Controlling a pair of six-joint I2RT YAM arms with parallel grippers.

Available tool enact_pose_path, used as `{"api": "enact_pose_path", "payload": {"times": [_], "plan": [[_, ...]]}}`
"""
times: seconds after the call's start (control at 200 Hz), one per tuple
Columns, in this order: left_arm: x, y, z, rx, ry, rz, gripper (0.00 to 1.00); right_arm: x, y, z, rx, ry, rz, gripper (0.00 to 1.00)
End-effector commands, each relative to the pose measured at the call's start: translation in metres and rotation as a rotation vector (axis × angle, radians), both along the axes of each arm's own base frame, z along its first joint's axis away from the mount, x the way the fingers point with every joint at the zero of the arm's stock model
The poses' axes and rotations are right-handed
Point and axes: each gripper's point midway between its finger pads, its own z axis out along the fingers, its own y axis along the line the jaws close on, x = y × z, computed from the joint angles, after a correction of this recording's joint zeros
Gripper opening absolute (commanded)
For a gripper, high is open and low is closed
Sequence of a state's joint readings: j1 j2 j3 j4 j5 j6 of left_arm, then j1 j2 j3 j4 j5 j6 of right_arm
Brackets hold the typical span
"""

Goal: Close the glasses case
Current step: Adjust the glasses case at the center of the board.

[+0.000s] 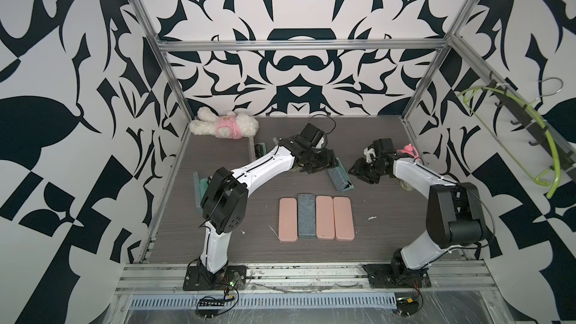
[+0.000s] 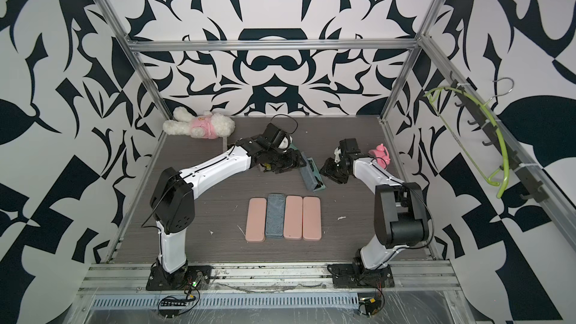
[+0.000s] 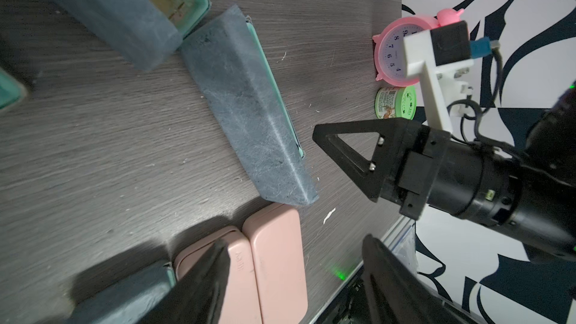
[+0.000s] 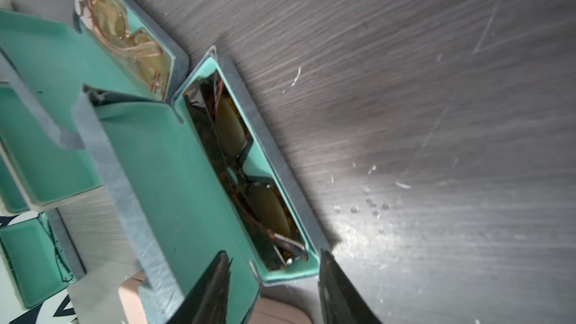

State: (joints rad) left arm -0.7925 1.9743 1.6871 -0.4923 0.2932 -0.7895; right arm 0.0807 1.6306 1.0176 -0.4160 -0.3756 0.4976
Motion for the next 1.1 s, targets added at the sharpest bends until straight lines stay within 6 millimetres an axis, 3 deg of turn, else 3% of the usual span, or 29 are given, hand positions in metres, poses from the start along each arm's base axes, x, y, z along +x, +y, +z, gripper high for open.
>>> {"api": "enact_pose_path", "payload": {"times": [0.0, 0.42, 1.095], "plan": [[0.001, -0.010, -0.001, -0.021, 0.004, -0.019, 0.71, 0.022, 0.000, 0.012, -0.022, -0.093, 0.028, 0.49], [-0.001, 0.001, -0.007, 0.022, -0.040, -0.025, 0.71, 0.023, 0.004, -0.023, -0.001, -0.076, 0.034, 0.49], [-0.001, 0.015, -0.010, 0.044, -0.039, -0.001, 0.70, -0.004, 0.033, -0.035, 0.006, -0.064, 0.066, 0.49]]}}
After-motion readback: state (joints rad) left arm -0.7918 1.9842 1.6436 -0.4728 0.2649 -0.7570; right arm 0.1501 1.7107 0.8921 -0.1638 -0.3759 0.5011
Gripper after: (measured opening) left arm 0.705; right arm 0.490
